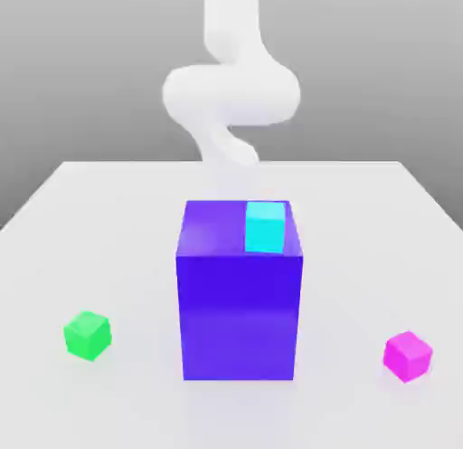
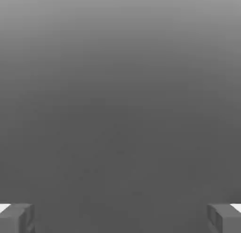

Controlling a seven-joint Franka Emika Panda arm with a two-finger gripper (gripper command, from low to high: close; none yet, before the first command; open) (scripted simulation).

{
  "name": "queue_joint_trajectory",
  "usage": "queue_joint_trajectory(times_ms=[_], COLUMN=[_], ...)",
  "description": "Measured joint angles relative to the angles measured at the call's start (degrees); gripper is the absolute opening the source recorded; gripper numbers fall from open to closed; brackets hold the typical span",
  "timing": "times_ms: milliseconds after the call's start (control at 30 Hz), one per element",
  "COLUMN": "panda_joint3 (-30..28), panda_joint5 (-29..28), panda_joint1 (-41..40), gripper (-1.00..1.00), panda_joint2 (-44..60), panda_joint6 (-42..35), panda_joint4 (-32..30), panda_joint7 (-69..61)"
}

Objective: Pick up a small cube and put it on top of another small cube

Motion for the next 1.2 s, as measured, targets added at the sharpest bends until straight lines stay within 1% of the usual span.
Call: queue_joint_trajectory(times_ms=[133,300,400,500,600,700,833,967,1000,1200], panda_joint3=[1.60,4.70,7.09,9.65,11.91,12.44,10.41,6.79,5.97,5.60], panda_joint5=[3.05,5.58,6.12,5.49,3.18,-1.05,-8.20,-12.56,-13.12,-13.54], panda_joint1=[3.90,8.08,10.20,12.07,14.75,18.00,22.18,25.29,26.00,26.31], gripper=[0.00,0.00,0.00,0.00,0.00,0.00,0.00,0.00,-1.00,-1.00], panda_joint2=[8.65,19.02,25.22,31.44,37.71,44.02,52.39,60.70,62.40,63.26], panda_joint6=[4.02,8.86,11.82,14.87,17.99,21.08,25.46,31.69,33.06,33.78], panda_joint4=[-2.46,-5.42,-7.21,-9.03,-10.88,-12.72,-14.27,-12.89,-12.54,-12.37], panda_joint7=[-0.78,-0.87,-0.23,1.24,3.92,7.98,14.23,17.61,18.09,18.46])
